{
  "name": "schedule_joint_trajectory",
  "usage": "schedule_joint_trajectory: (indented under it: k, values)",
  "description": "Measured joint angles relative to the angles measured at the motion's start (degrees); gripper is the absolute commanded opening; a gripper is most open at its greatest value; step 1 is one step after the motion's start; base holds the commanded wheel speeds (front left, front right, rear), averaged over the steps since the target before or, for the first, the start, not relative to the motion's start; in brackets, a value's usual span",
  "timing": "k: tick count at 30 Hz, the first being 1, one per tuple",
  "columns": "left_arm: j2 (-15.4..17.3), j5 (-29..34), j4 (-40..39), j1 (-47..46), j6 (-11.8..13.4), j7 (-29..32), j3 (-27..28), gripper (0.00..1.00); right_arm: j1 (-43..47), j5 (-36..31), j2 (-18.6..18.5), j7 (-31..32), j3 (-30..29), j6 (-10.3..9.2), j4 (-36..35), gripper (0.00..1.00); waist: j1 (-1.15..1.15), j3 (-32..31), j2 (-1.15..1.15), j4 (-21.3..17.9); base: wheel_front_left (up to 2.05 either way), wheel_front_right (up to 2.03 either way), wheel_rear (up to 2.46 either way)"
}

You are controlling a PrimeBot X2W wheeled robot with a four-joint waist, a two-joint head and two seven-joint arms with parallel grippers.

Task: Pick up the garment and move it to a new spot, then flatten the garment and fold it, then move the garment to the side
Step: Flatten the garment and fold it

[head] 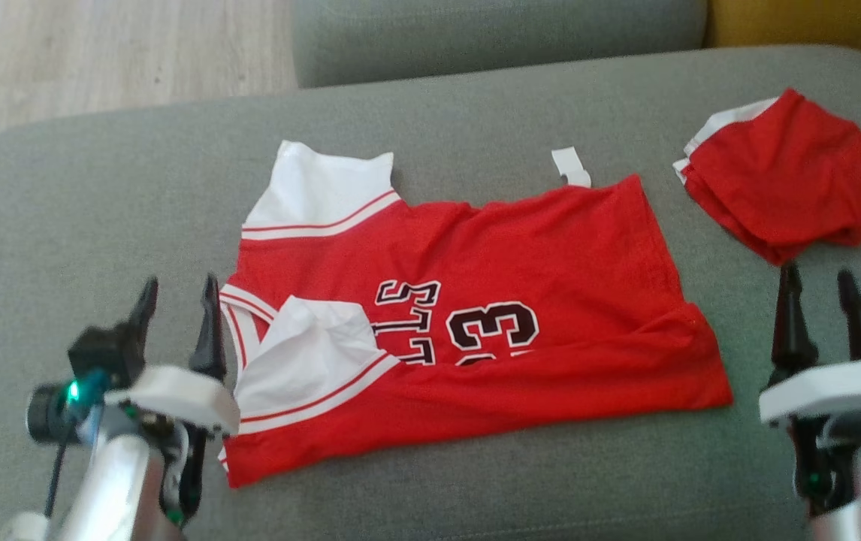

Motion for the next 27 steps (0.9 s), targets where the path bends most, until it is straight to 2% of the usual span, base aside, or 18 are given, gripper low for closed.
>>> schedule_joint_trajectory:
  k: [3,5,9,14,18,27]
  values:
    - [0.3,-0.1,-1.7,-2.6,-0.9,-0.3,0.0,1.0,-2.1,0.0,0.0,-1.0,-0.2,0.0,-1.7,1.0,0.0,1.6,0.0,-0.4,0.0,0.0,0.0]
    - [1.1,-0.6,-1.8,-6.5,-2.9,0.9,-0.2,1.0,-4.9,-0.3,0.0,-1.1,0.1,0.0,-3.2,1.0,0.0,3.4,0.0,-0.9,0.0,0.0,0.0]
    - [3.2,-1.3,-0.1,-14.8,-7.4,7.7,-2.2,1.0,-8.8,-1.9,0.0,-0.4,1.4,0.0,-4.9,1.0,0.0,6.6,0.0,-1.6,0.0,0.0,0.0]
    - [6.7,-1.9,6.1,-28.3,-10.7,16.7,-4.6,1.0,-14.5,-3.8,-0.1,1.2,4.5,0.0,-5.9,1.0,0.01,11.2,0.0,-2.7,0.0,0.0,0.0]
    - [9.7,-4.1,12.9,-36.3,-11.3,21.8,-8.0,1.0,-17.9,-3.5,-0.2,1.4,7.6,0.0,-6.1,1.0,0.02,14.4,0.0,-4.4,0.0,0.0,0.0]
    - [15.7,-12.4,22.5,-48.3,-11.7,28.9,-21.0,1.0,-18.8,-1.9,-0.2,1.0,11.1,0.0,-8.2,1.0,0.01,20.4,0.0,-8.9,0.0,0.0,0.0]
